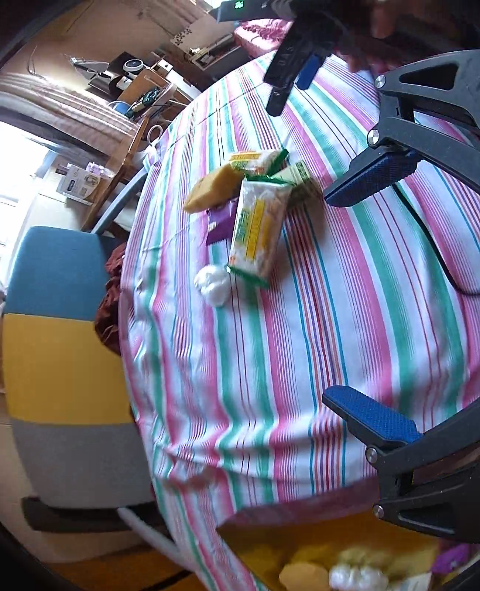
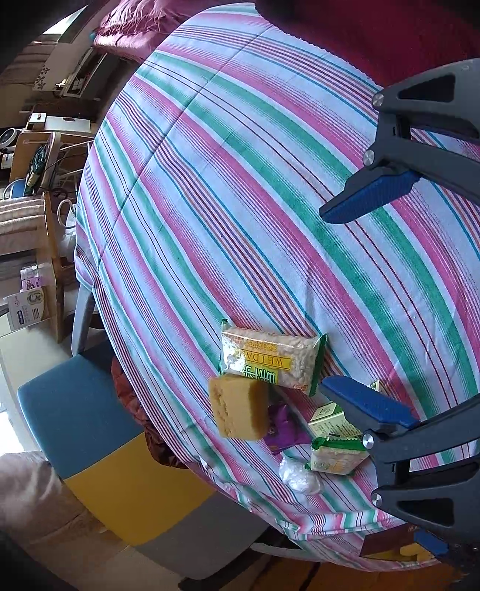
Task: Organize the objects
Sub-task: 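Reach the WEIDAN biscuit packet with the left tool while the right reaches a sponge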
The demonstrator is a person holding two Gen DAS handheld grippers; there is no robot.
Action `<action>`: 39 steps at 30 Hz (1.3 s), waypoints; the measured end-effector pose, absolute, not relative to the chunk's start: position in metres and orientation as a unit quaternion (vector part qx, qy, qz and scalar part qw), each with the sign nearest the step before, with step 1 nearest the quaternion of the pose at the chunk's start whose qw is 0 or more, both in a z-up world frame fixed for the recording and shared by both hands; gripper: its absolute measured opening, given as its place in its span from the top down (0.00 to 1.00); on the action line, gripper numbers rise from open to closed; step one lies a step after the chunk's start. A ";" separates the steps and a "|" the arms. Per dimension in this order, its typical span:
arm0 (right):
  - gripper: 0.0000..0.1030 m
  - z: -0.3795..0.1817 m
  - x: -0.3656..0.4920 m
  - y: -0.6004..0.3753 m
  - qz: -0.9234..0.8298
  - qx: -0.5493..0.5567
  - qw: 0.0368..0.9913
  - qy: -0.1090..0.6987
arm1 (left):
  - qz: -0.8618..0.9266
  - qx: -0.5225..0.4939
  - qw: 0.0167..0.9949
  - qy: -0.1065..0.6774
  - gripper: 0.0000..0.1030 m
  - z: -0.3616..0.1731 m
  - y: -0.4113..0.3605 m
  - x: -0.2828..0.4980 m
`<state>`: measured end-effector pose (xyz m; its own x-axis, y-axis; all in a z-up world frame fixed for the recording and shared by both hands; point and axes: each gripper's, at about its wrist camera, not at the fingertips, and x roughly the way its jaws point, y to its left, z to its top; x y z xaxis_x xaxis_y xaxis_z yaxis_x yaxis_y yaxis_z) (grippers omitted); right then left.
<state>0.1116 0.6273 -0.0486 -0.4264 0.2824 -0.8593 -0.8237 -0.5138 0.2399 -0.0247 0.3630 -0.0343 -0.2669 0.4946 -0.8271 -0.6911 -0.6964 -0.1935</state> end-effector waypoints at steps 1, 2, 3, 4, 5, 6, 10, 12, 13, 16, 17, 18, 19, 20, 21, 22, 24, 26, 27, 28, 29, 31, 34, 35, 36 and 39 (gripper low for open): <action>0.16 -0.049 0.111 0.627 0.774 -0.399 0.354 0.342 | 0.784 -0.484 0.378 0.097 0.05 -0.038 0.373 -0.027; 0.16 -0.049 0.111 0.627 0.775 -0.398 0.350 0.344 | 0.781 -0.491 0.376 0.090 0.05 -0.040 0.380 -0.029; 0.16 -0.048 0.111 0.627 0.776 -0.396 0.347 0.346 | 0.778 -0.500 0.373 0.081 0.05 -0.043 0.387 -0.032; 0.16 -0.047 0.112 0.627 0.778 -0.394 0.344 0.349 | 0.772 -0.512 0.371 0.070 0.05 -0.047 0.395 -0.036; 0.16 -0.046 0.112 0.628 0.779 -0.391 0.342 0.352 | 0.765 -0.526 0.367 0.056 0.05 -0.051 0.401 -0.040; 0.16 -0.046 0.113 0.628 0.779 -0.388 0.341 0.356 | 0.760 -0.539 0.361 0.041 0.05 -0.055 0.406 -0.045; 0.16 -0.047 0.117 0.633 0.775 -0.383 0.334 0.375 | 0.753 -0.572 0.325 -0.011 0.05 -0.067 0.427 -0.063; 0.16 -0.049 0.116 0.633 0.773 -0.385 0.330 0.380 | 0.758 -0.572 0.313 -0.018 0.05 -0.068 0.438 -0.070; 0.16 -0.050 0.116 0.633 0.773 -0.387 0.327 0.382 | 0.765 -0.566 0.307 -0.017 0.05 -0.068 0.447 -0.073; 0.16 -0.053 0.113 0.632 0.772 -0.393 0.320 0.383 | 0.786 -0.545 0.293 0.007 0.04 -0.071 0.466 -0.076; 0.16 -0.054 0.112 0.632 0.772 -0.395 0.319 0.383 | 0.788 -0.543 0.289 0.023 0.04 -0.074 0.470 -0.076; 0.16 -0.055 0.112 0.632 0.771 -0.397 0.318 0.384 | 0.787 -0.545 0.286 0.042 0.04 -0.080 0.475 -0.077; 0.16 -0.057 0.112 0.632 0.770 -0.399 0.316 0.385 | 0.786 -0.545 0.286 0.053 0.04 -0.085 0.474 -0.076; 0.16 -0.058 0.111 0.633 0.768 -0.401 0.315 0.387 | 0.786 -0.543 0.289 0.059 0.04 -0.088 0.470 -0.075; 0.16 -0.059 0.111 0.633 0.767 -0.402 0.315 0.389 | 0.788 -0.539 0.289 0.075 0.04 -0.092 0.464 -0.073; 0.16 -0.060 0.111 0.633 0.766 -0.404 0.315 0.389 | 0.789 -0.536 0.289 0.088 0.04 -0.094 0.458 -0.072; 0.16 -0.061 0.110 0.633 0.765 -0.407 0.315 0.387 | 0.790 -0.532 0.290 0.101 0.04 -0.099 0.439 -0.073; 0.16 -0.061 0.108 0.632 0.766 -0.409 0.317 0.382 | 0.798 -0.514 0.294 0.113 0.04 -0.097 0.419 -0.070; 0.16 -0.061 0.108 0.631 0.766 -0.411 0.318 0.379 | 0.802 -0.509 0.289 0.118 0.04 -0.098 0.408 -0.069; 0.16 -0.061 0.107 0.631 0.765 -0.413 0.319 0.376 | 0.804 -0.506 0.290 0.118 0.04 -0.098 0.401 -0.069; 0.16 -0.061 0.106 0.631 0.764 -0.415 0.320 0.375 | 0.808 -0.496 0.293 0.123 0.03 -0.099 0.395 -0.067; 0.16 -0.062 0.106 0.631 0.763 -0.419 0.323 0.373 | 0.815 -0.474 0.300 0.142 0.02 -0.101 0.387 -0.061; 0.16 -0.061 0.105 0.629 0.764 -0.421 0.323 0.367 | 0.823 -0.439 0.310 0.183 0.00 -0.108 0.387 -0.049; 0.16 -0.061 0.104 0.628 0.766 -0.420 0.319 0.368 | 0.829 -0.423 0.314 0.186 0.00 -0.109 0.387 -0.046; 0.16 -0.060 0.102 0.627 0.769 -0.419 0.313 0.367 | 0.830 -0.423 0.318 0.178 0.00 -0.109 0.384 -0.047; 0.16 -0.056 0.093 0.619 0.785 -0.417 0.294 0.351 | 0.827 -0.427 0.324 0.170 0.00 -0.109 0.383 -0.052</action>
<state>0.0928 0.6186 -0.0560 -0.4793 0.1682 -0.8614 -0.7541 -0.5810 0.3061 -0.0518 0.3826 -0.1094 -0.4256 0.3914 -0.8159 -0.6810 -0.7323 0.0039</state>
